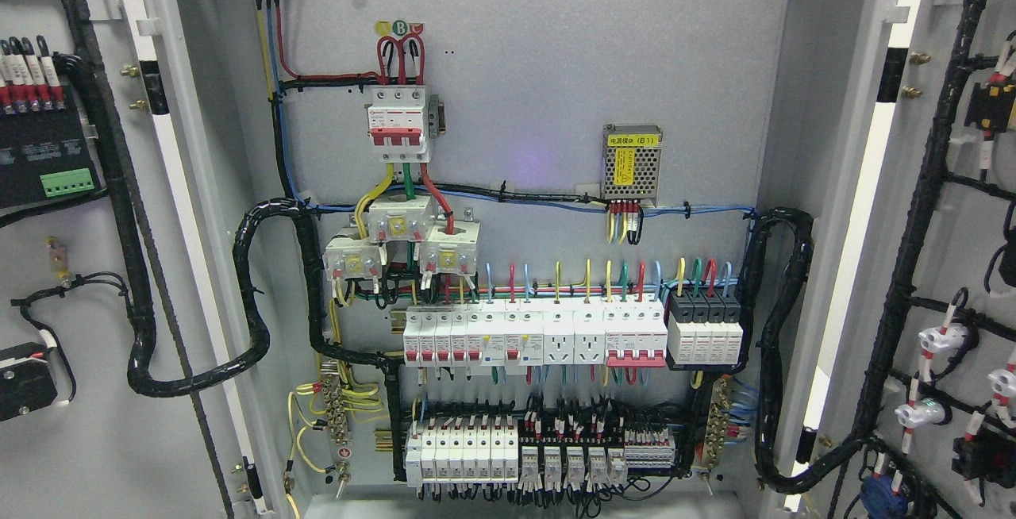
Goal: Open door with both hands
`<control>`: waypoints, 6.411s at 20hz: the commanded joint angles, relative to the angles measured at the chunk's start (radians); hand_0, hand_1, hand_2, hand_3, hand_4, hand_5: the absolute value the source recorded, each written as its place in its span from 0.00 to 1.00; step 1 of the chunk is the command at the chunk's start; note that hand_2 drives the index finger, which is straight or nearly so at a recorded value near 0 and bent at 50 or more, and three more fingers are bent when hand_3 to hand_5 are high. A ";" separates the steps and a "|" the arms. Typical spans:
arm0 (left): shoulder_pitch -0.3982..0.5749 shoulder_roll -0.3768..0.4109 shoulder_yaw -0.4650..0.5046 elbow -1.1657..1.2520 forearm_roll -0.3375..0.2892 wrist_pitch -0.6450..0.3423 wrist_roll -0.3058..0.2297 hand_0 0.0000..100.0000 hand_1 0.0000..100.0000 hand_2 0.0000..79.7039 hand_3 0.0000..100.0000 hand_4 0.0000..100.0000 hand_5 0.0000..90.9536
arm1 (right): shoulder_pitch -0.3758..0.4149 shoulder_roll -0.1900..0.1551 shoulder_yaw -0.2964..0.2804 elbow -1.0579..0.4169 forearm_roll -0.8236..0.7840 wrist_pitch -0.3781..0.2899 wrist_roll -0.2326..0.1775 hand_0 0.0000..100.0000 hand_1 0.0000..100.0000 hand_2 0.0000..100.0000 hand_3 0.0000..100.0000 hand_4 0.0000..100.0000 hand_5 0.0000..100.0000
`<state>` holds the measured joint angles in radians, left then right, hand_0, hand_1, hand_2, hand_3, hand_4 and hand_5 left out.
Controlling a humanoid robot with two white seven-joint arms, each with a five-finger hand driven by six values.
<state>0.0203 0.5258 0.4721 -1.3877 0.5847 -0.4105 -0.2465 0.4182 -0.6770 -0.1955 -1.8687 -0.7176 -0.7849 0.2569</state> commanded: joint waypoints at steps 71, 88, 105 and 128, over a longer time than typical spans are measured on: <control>0.451 -0.084 -0.339 -0.465 -0.101 -0.010 0.004 0.00 0.00 0.00 0.00 0.03 0.00 | -0.022 0.092 0.416 0.031 0.165 -0.550 -0.001 0.11 0.00 0.00 0.00 0.00 0.00; 0.621 -0.282 -0.492 -0.318 -0.373 0.079 0.001 0.00 0.00 0.00 0.00 0.03 0.00 | 0.111 0.139 0.581 0.295 0.191 -0.519 -0.002 0.11 0.00 0.00 0.00 0.00 0.00; 0.636 -0.365 -0.520 0.077 -0.476 0.378 -0.001 0.00 0.00 0.00 0.00 0.03 0.00 | 0.192 0.246 0.640 0.732 0.187 -0.524 -0.002 0.11 0.00 0.00 0.00 0.00 0.00; 0.210 -0.538 -0.389 1.171 -0.726 0.423 -0.002 0.00 0.00 0.00 0.00 0.03 0.00 | -0.187 0.636 0.598 1.734 0.262 0.143 -0.004 0.11 0.00 0.00 0.00 0.00 0.00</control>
<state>0.3221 0.0544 0.0087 -0.6581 -0.0927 0.0100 -0.2513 0.3376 -0.1976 0.4252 -0.5487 -0.4646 -0.7369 0.2556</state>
